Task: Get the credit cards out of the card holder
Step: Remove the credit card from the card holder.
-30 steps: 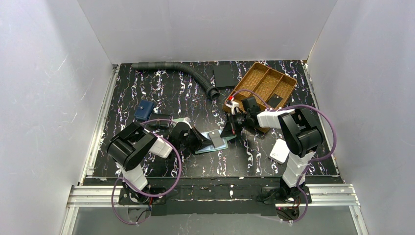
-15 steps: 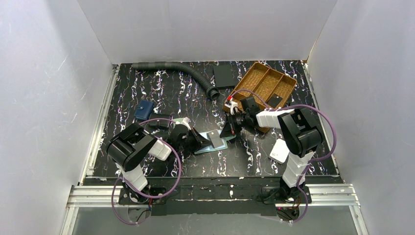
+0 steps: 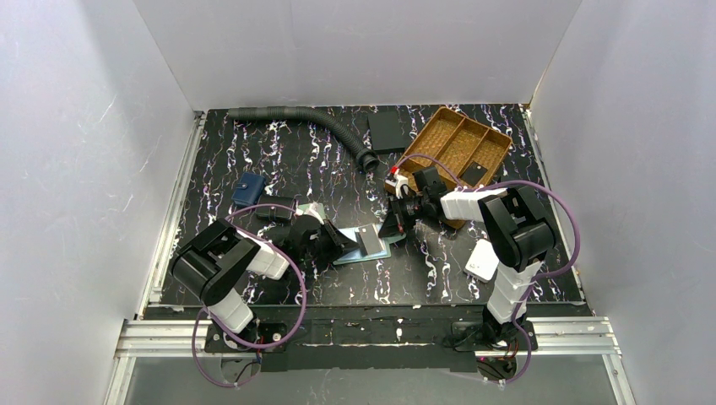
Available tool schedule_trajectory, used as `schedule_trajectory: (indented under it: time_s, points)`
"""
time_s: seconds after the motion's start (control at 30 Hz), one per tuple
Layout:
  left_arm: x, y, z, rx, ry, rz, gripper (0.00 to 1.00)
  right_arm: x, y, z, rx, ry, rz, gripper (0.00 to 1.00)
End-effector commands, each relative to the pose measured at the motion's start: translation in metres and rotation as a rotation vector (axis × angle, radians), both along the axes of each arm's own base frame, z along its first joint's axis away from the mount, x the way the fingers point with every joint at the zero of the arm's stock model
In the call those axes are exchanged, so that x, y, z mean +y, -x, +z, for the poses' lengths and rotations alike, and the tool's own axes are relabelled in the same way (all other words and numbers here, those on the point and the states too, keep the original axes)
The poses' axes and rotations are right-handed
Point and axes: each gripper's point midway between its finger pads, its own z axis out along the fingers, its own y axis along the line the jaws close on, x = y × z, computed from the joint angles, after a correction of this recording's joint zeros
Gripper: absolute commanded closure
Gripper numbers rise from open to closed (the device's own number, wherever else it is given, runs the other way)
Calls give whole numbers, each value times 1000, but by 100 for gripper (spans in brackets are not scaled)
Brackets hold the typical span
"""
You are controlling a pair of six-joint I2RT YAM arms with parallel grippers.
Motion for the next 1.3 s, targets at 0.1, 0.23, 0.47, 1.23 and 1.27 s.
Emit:
schedule_trajectory:
  time_s: [0.1,0.23,0.47,1.23,1.27]
  points:
    - [4,1,-3,20,-31,-2,71,-21,16,-41,49,169,-4,97]
    - [-2,0,-2,36,-11,-16,66,-20,17,-41,51,165,-1,97]
    - [-8,-1,-6,75,4,-18,62,-19,21,-42,69,156,13,99]
    - [24,13,-9,34,-47,-3,100,-25,17,-50,42,226,17,99]
    - [26,15,-9,31,-50,-4,100,-25,17,-50,42,226,18,99]
